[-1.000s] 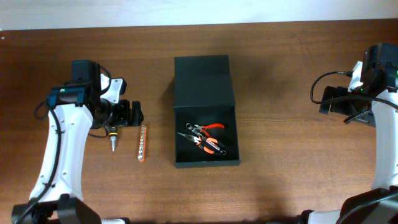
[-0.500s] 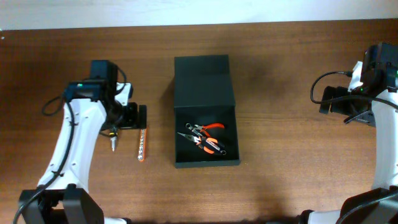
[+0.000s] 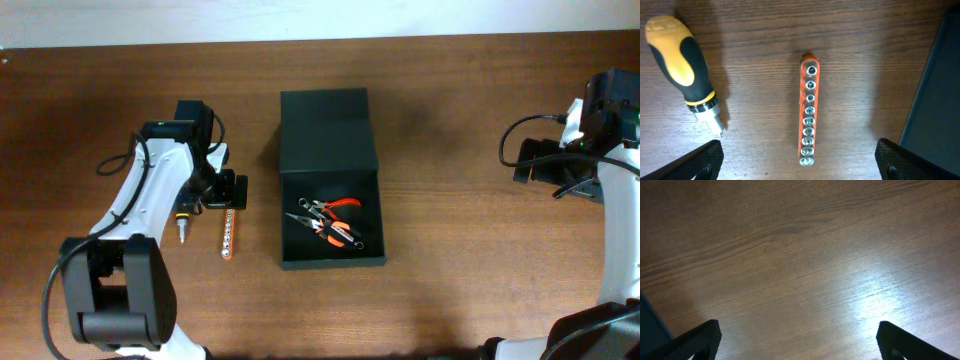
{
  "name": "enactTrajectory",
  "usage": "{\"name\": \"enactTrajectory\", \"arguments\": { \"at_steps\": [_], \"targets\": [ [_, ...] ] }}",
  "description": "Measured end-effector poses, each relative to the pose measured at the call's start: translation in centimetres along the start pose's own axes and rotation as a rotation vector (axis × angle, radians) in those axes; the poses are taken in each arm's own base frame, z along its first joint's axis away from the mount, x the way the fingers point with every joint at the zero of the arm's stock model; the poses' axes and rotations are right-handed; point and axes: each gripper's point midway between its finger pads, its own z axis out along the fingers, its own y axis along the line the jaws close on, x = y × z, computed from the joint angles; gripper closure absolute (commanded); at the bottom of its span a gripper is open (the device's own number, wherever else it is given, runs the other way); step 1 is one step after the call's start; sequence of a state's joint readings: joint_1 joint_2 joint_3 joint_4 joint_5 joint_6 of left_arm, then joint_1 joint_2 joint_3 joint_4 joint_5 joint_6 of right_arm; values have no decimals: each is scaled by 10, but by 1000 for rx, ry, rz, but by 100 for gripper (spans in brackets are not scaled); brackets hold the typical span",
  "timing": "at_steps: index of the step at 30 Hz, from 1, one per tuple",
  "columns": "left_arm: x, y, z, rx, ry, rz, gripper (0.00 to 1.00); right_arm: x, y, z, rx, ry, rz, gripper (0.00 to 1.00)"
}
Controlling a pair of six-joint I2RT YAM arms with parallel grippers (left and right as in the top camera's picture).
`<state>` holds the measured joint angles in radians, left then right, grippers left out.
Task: Pack container
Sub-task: 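Move the left gripper over the orange socket rail, then lower the left gripper and close it on the socket rail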
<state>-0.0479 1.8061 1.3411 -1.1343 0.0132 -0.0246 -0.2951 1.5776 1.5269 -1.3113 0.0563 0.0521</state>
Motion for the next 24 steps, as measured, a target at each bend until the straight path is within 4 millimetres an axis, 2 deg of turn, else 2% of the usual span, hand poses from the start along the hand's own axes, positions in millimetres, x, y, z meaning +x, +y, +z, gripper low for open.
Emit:
{"name": "enactTrajectory", "arguments": {
  "at_steps": [5, 9, 13, 19, 24],
  "targets": [
    [-5, -2, 3, 13, -12, 0, 1, 0, 0, 0, 0, 0, 1, 1],
    [-15, -14, 2, 81, -51, 5, 1, 0, 0, 0, 0, 0, 0, 1],
    [-16, -20, 1, 114, -57, 11, 1, 0, 0, 0, 0, 0, 0, 1],
    [-9, -26, 5, 135, -33, 17, 1, 0, 0, 0, 0, 0, 1, 1],
    [16, -27, 24, 138, 49, 15, 1, 0, 0, 0, 0, 0, 1, 1]
  ]
}}
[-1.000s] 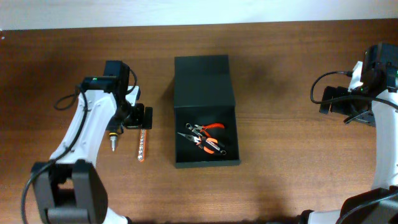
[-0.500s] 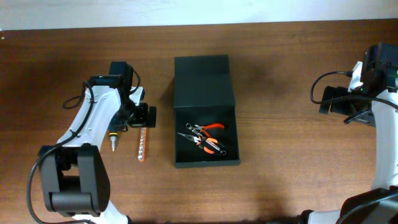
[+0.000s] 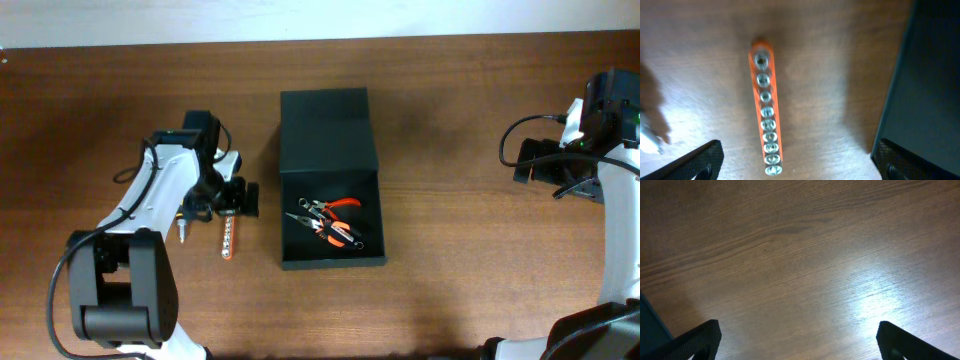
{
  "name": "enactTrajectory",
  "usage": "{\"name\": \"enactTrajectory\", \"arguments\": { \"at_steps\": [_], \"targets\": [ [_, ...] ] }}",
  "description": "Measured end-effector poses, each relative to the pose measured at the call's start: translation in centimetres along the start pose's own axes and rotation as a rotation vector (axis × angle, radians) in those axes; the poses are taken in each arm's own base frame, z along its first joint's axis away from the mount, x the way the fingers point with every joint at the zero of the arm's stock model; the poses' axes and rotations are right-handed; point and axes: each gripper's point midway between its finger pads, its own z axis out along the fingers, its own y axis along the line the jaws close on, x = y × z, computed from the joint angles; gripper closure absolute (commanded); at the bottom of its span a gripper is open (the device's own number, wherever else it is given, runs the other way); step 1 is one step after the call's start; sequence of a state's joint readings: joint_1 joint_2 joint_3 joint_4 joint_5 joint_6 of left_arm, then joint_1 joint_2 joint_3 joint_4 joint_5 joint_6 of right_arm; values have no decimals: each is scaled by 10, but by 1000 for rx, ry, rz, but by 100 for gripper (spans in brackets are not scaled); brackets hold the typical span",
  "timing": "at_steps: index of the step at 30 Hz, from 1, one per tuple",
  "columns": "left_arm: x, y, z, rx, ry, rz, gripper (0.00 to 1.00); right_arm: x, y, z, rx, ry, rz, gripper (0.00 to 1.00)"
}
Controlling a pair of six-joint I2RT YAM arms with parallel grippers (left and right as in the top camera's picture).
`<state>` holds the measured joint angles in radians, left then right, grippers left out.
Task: Pack container
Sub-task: 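Lower the left gripper and close it on the socket rail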
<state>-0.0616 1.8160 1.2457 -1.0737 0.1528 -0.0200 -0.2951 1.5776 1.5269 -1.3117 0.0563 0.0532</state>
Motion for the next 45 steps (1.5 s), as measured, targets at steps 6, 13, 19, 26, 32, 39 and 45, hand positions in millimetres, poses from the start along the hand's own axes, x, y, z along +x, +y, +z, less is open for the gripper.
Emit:
{"name": "enactTrajectory", "arguments": {
  "at_steps": [6, 13, 19, 26, 32, 39, 45],
  "targets": [
    [14, 4, 21, 0, 30, -5, 1, 0, 0, 0, 0, 0, 0, 1],
    [14, 20, 30, -90, -1, -31, 1, 0, 0, 0, 0, 0, 0, 1],
    [2, 27, 28, -129, -55, -53, 1, 0, 0, 0, 0, 0, 0, 1],
    [-4, 28, 27, -132, -82, -62, 1, 0, 0, 0, 0, 0, -1, 1],
    [-4, 28, 28, -131, -83, -62, 1, 0, 0, 0, 0, 0, -1, 1],
    [4, 29, 37, -132, -66, -67, 1, 0, 0, 0, 0, 0, 0, 1],
    [12, 32, 44, -140, -52, -68, 1, 0, 0, 0, 0, 0, -1, 1]
  ]
}}
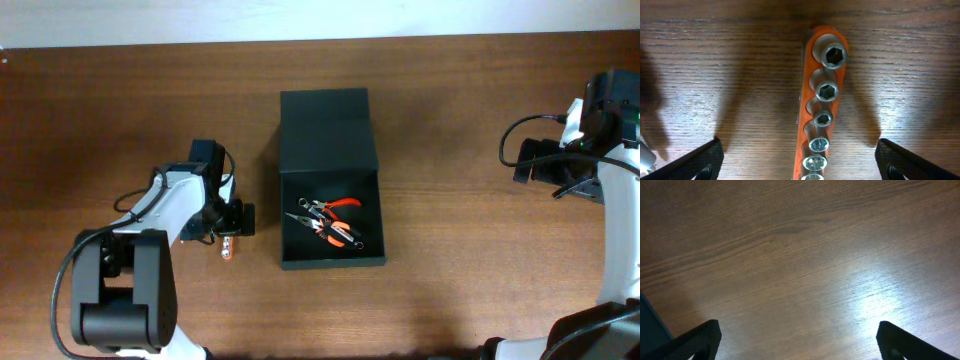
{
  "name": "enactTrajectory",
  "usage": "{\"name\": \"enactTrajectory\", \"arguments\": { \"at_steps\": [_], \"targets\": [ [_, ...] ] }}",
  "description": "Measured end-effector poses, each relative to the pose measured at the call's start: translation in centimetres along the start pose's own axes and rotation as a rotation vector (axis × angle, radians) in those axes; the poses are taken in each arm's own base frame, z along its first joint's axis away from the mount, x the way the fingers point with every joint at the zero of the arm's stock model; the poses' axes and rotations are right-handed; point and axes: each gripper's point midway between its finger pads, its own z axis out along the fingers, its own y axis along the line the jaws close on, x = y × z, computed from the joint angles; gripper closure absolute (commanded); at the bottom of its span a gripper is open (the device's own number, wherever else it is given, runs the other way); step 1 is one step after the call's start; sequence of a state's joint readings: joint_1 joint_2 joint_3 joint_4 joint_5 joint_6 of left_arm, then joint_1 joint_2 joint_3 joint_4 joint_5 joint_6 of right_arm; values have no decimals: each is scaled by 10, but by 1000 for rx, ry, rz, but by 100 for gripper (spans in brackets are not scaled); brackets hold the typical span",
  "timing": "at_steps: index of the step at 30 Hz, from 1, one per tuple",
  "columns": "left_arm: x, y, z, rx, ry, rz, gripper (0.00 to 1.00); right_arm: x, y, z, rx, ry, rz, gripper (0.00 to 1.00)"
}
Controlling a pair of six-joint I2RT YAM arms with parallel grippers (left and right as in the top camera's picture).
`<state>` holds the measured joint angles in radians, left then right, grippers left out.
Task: Pack container
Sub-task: 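Lower the left gripper and close it on the socket rail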
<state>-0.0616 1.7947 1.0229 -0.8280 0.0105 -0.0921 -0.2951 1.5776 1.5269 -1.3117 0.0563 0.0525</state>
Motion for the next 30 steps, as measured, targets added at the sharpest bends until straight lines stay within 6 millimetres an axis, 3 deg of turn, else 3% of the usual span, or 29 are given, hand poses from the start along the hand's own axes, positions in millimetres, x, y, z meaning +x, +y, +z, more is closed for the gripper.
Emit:
{"name": "enactTrajectory", "arguments": {
  "at_steps": [30],
  "targets": [
    [-12, -5, -2, 28, -50, -2, 1, 0, 0, 0, 0, 0, 0, 1]
  ]
}}
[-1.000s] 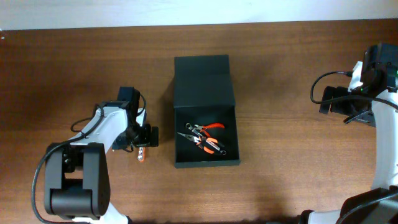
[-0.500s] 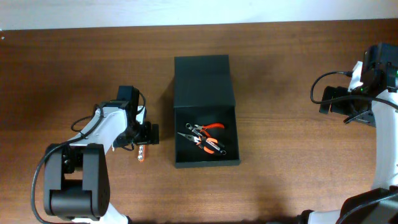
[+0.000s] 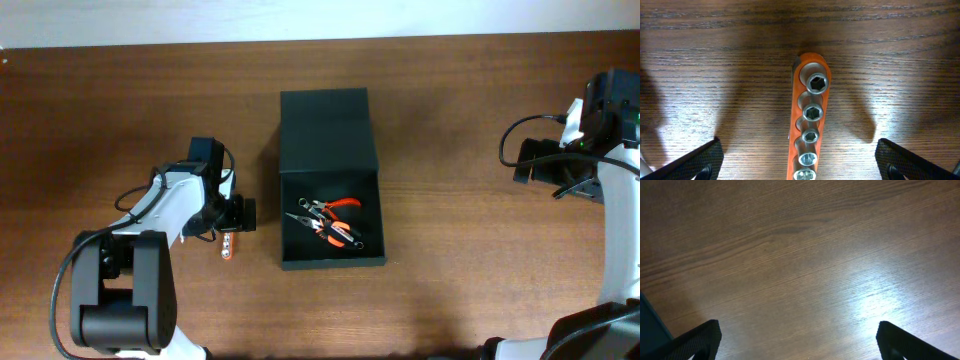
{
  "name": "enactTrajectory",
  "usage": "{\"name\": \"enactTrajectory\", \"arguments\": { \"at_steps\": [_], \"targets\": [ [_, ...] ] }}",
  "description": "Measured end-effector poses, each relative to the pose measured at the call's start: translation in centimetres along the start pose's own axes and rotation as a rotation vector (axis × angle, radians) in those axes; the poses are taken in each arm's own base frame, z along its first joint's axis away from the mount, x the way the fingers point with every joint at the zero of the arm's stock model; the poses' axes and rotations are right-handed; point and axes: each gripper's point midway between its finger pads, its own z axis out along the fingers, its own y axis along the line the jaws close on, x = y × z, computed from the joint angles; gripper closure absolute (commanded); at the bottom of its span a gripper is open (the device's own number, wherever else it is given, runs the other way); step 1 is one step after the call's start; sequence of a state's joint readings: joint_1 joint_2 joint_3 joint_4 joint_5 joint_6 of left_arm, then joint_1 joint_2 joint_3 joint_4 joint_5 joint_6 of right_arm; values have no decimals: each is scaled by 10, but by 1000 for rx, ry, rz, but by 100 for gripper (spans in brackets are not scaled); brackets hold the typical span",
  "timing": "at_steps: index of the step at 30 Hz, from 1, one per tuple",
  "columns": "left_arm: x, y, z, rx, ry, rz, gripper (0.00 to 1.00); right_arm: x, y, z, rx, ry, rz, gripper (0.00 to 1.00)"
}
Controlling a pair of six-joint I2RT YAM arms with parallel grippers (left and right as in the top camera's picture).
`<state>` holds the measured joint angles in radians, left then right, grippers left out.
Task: Pack container
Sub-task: 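Lower the left gripper and close it on the socket rail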
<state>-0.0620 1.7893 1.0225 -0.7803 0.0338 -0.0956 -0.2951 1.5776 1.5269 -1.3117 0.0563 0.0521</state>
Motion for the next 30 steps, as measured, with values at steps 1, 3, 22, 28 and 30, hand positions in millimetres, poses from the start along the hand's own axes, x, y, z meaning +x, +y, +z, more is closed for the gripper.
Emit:
{"name": "enactTrajectory", "arguments": {
  "at_steps": [1, 3, 22, 28, 30],
  "targets": [
    [0, -1, 0, 0, 0, 2, 1, 0, 0, 0, 0, 0, 0, 1],
    [0, -1, 0, -1, 0, 5, 1, 0, 0, 0, 0, 0, 1, 1],
    [2, -11, 0, -7, 1, 38, 1, 0, 0, 0, 0, 0, 1, 1],
    [3, -9, 1, -17, 4, 35, 1, 0, 0, 0, 0, 0, 0, 1],
    [3, -8, 1, -22, 4, 35, 1, 0, 0, 0, 0, 0, 0, 1]
  ]
}}
